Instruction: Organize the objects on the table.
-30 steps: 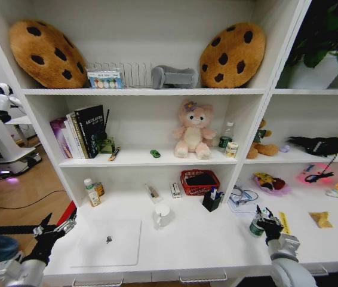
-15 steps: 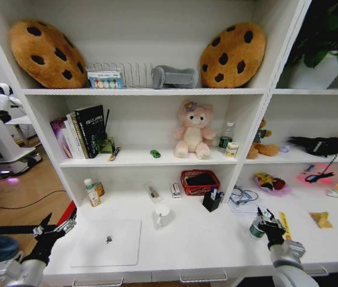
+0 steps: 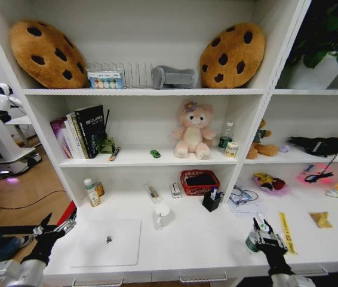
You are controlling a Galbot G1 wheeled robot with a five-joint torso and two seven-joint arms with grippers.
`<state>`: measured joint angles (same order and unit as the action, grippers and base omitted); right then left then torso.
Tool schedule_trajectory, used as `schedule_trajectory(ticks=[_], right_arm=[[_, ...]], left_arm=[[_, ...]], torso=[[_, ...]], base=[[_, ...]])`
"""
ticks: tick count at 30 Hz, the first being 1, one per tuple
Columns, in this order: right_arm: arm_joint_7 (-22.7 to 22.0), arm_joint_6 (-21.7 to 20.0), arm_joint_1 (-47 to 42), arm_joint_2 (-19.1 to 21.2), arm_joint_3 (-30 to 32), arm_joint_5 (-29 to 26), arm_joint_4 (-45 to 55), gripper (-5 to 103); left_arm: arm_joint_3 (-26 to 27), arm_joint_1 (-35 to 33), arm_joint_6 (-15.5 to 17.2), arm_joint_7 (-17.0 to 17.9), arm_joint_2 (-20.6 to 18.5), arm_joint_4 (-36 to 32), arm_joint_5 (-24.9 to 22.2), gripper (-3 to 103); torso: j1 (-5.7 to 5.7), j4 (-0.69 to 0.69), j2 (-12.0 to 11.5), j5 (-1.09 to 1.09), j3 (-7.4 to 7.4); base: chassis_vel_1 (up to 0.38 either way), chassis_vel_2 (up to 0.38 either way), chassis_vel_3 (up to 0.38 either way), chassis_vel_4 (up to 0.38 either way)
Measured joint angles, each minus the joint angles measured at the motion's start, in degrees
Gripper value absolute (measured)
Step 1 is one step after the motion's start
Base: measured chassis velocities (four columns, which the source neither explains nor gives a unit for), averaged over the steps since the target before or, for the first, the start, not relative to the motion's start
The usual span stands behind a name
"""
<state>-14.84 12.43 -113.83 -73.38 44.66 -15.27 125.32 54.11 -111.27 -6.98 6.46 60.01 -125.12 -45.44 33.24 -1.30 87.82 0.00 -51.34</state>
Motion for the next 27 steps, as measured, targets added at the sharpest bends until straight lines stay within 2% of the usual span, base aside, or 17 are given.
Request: schedule_trajectory(ticks=[8, 27], right_arm=[[0.01, 1.11, -0.92, 0.1, 0.03, 0.11, -0.23, 31], [-0.22, 1.62, -1.29, -0.24, -1.07, 0.05, -0.55, 31]], left_arm=[[0.0, 0.0, 0.0, 0.0, 0.0, 0.0, 0.0, 100], [0.0, 0.0, 0.01, 0.0, 0.0, 0.0, 0.0, 100]], torso=[[0.0, 0.0, 0.0, -0.01, 0.0], [0.0, 0.0, 0.0, 0.0, 0.0]], base=[[-0.03, -0.036, 0.031, 0.032], [-0.106, -0.101, 0.101, 0.103]])
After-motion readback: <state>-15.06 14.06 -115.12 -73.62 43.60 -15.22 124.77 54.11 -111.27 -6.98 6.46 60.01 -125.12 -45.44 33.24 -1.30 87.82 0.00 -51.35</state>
